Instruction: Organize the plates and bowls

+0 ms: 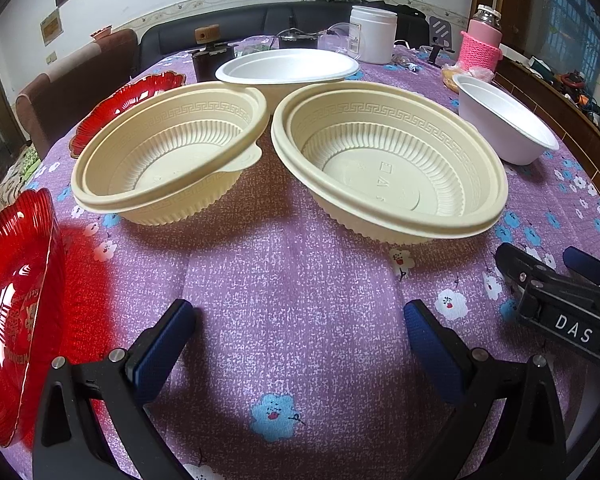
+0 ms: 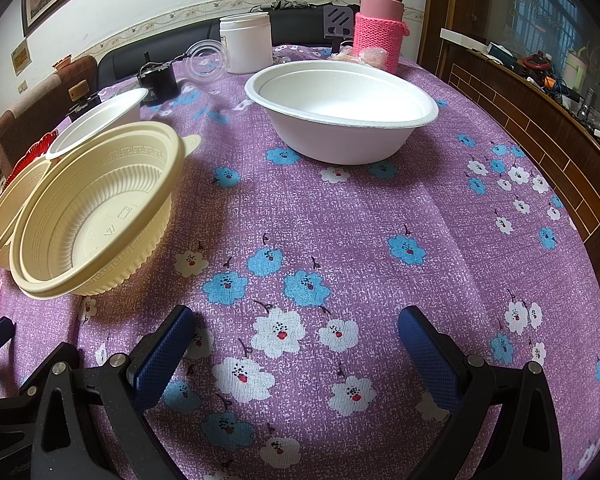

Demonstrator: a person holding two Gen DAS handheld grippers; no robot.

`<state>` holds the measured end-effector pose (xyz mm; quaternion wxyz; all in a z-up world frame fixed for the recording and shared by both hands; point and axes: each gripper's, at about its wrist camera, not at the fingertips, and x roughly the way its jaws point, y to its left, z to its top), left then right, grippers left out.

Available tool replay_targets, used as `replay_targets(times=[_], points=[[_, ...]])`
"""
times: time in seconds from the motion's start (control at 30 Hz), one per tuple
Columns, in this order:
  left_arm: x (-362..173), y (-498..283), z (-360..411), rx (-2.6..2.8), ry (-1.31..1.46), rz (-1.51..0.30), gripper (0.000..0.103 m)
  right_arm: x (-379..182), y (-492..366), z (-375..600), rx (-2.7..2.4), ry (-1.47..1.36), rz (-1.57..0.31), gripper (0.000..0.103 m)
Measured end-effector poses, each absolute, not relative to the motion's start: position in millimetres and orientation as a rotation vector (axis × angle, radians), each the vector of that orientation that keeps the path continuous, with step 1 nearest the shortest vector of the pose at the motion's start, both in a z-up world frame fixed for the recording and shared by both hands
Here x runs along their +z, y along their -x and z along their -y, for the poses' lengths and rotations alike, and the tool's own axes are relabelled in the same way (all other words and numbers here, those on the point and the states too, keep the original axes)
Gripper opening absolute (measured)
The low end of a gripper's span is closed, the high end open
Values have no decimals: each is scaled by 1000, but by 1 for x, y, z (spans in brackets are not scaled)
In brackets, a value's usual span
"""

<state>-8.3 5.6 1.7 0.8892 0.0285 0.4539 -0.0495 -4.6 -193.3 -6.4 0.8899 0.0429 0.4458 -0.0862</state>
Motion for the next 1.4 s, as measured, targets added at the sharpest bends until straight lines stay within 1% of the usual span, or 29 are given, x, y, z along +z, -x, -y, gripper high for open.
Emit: replay_targets(times=[1.4], points=[[1, 6, -4, -81, -51, -939, 103, -6, 5, 193, -179, -89, -926, 102]])
